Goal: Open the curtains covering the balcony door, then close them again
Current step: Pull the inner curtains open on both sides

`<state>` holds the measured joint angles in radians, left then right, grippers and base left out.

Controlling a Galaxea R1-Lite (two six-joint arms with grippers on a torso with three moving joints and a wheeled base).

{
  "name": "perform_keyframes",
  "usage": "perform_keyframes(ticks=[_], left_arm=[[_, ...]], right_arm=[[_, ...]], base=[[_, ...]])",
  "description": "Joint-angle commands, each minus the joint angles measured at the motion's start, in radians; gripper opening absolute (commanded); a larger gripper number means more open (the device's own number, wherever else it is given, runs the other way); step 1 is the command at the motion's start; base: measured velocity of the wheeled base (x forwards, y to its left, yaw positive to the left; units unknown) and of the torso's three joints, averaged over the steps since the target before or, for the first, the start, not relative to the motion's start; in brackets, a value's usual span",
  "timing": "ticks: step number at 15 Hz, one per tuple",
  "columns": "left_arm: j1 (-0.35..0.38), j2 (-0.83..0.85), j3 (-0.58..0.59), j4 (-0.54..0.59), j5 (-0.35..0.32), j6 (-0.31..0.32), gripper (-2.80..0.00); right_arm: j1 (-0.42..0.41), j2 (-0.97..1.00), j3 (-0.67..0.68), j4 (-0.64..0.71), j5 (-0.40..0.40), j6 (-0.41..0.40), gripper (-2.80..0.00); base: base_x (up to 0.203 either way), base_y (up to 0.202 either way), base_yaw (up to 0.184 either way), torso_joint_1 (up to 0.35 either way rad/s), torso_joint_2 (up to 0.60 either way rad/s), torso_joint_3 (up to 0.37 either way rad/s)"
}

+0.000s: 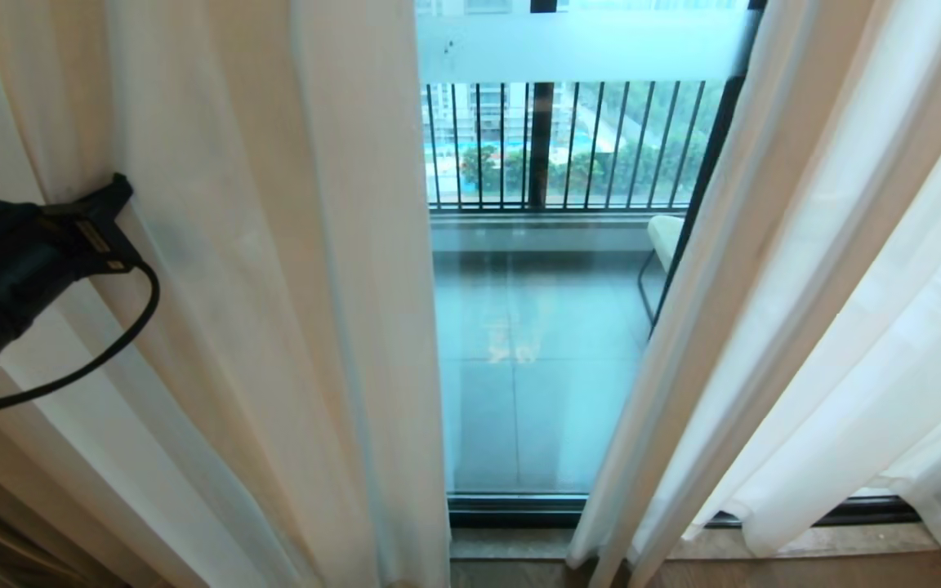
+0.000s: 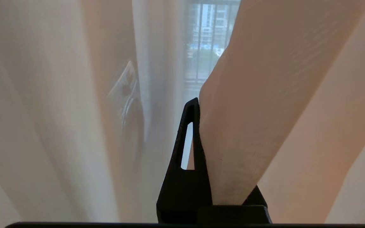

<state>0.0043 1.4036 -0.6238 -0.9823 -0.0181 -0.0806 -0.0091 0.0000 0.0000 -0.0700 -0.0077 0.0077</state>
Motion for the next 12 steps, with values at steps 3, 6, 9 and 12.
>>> perform_keyframes(ticks=[3, 6, 9, 12], left_arm=[[0.0, 0.0, -0.001, -0.006, 0.0, -0.001, -2.8], [0.0, 0.001, -0.001, -0.006, 0.0, -0.001, -2.8], [0.0, 0.002, -0.001, -0.006, -0.002, -0.001, -2.8], [0.002, 0.002, -0.001, -0.006, -0.002, -0.002, -2.8]], right_arm=[[0.0, 0.0, 0.0, -0.001, 0.0, 0.0, -2.8], [0.0, 0.0, 0.0, -0.001, 0.0, 0.0, -2.8], [0.0, 0.0, 0.0, -0.001, 0.0, 0.0, -2.8], [0.0, 0.001, 0.0, -0.001, 0.0, 0.0, -2.8]], base=[[0.0, 0.191, -0.001, 0.004, 0.0, 0.003], [0.0, 0.189, 0.001, 0.002, 0.0, 0.002], [0.0, 0.192, 0.0, 0.002, 0.0, 0.003], [0.0, 0.189, 0.0, 0.0, 0.0, 0.003]])
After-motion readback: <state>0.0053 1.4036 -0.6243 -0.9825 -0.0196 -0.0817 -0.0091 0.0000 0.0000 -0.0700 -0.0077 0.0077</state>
